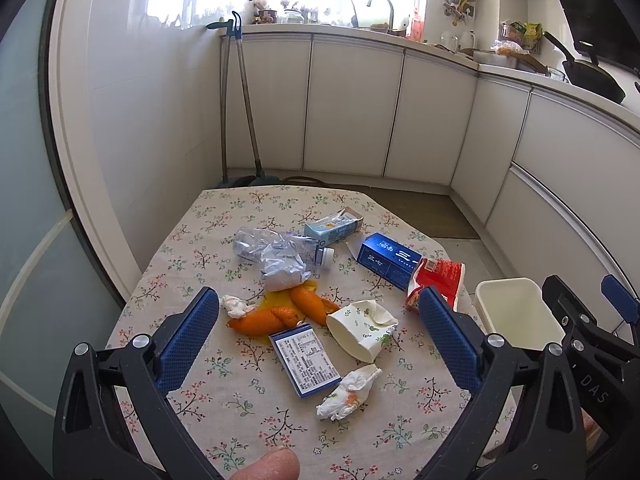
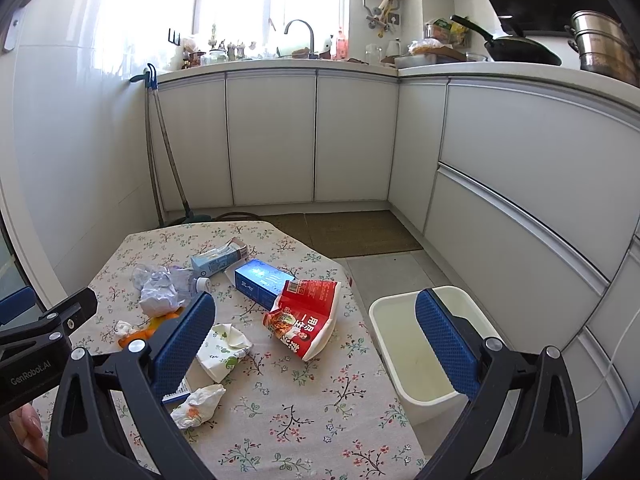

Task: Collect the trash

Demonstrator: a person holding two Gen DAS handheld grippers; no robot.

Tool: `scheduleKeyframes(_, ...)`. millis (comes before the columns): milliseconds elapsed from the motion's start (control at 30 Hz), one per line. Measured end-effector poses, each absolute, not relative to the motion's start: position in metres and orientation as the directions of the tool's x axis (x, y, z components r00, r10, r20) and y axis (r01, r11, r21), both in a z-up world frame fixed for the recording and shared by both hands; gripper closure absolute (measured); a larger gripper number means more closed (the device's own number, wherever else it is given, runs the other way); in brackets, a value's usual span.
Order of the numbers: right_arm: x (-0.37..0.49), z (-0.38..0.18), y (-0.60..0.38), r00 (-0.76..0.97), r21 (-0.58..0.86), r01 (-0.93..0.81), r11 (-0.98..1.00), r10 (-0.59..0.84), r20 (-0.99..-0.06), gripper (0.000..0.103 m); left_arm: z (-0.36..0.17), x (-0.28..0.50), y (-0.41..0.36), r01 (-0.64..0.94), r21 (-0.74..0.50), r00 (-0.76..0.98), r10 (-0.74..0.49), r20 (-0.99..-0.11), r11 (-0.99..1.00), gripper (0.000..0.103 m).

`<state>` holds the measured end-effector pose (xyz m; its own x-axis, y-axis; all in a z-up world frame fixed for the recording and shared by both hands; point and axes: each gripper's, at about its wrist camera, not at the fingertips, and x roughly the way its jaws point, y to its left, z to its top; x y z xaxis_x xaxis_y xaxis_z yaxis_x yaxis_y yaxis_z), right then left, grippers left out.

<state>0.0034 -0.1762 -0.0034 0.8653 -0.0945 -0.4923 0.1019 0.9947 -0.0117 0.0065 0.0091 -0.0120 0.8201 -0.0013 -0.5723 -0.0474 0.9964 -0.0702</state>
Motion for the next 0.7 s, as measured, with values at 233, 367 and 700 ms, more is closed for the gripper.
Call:
scheduleKeyframes(233,0.0037,-0.003,-0.1758,0.865,-0.015,0.1,0.995,-0.094,-0.492,0.005,-0.0126,0.0066,0.0095,-0.047,-0.071,0.82,-0.002,-0.573,0.996,0.007)
scheduleKeyframes(367,0.0038,-0.0032,-0.1759,0.864,-0.014,0.099,0.995,-0.093,-0.495,0.005,-0.0132,0.0067,0.0098,-0.049,-0.071,0.818,-0.001,-0.575,0.996,0.007)
scheduleKeyframes(700,0.0043,-0.0036,-0.1759,0.863,-0.013,0.099,0.995,-0.092,-0.497,0.005,-0.0159,0.0084,0.0117,-0.055,-0.077,0.813,0.0,-0.582,0.995,0.007)
